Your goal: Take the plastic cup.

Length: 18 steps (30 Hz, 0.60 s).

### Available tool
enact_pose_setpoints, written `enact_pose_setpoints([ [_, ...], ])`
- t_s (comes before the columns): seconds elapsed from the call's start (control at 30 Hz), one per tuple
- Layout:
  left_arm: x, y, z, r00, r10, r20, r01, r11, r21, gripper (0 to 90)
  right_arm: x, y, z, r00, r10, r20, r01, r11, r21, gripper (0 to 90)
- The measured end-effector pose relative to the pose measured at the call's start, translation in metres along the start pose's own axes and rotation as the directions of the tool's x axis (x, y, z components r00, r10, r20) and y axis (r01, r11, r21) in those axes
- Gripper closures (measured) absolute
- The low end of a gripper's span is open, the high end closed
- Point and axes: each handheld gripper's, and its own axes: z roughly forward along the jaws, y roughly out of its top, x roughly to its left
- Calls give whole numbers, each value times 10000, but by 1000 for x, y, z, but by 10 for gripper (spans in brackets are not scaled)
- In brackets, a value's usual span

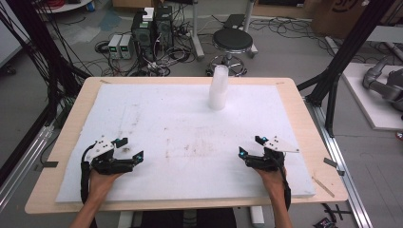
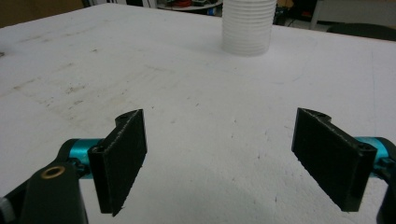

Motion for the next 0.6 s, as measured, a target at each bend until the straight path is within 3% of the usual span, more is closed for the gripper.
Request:
enact_pose_setpoints([
  [0.6, 0, 0, 0, 10000, 15, 51, -15, 10000, -36, 124, 1, 0, -1, 9999, -93, -76, 92, 10000, -35, 181],
])
